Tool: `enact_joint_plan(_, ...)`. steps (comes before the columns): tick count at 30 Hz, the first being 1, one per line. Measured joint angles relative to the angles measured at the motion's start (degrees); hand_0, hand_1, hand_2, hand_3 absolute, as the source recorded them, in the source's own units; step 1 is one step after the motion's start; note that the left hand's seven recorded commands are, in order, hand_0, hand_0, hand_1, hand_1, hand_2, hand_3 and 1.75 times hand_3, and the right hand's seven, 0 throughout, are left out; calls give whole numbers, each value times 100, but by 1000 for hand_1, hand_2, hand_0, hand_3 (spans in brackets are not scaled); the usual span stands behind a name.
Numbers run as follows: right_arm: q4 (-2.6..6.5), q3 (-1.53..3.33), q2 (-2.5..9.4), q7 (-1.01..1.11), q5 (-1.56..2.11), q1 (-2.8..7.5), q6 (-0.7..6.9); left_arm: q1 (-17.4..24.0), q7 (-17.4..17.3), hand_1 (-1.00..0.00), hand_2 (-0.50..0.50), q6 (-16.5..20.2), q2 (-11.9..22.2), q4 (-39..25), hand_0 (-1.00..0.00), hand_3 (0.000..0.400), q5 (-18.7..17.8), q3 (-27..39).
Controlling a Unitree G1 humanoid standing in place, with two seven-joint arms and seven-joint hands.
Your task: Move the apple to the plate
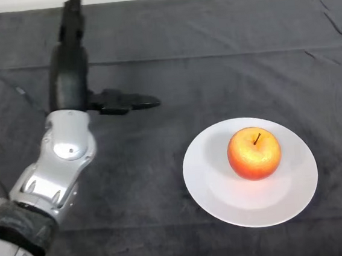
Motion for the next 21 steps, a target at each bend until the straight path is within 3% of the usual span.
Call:
enact_joint_plan(9, 0, 0, 0, 0, 0, 0, 0, 414, -18, 0, 0, -11, 640, -502, 0, 0, -99, 884)
enact_joint_plan(21, 0, 2, 6, 0, 0, -2, 1, 1335, 22, 0, 0, -34, 937, -1008, 0, 0, -224, 2017)
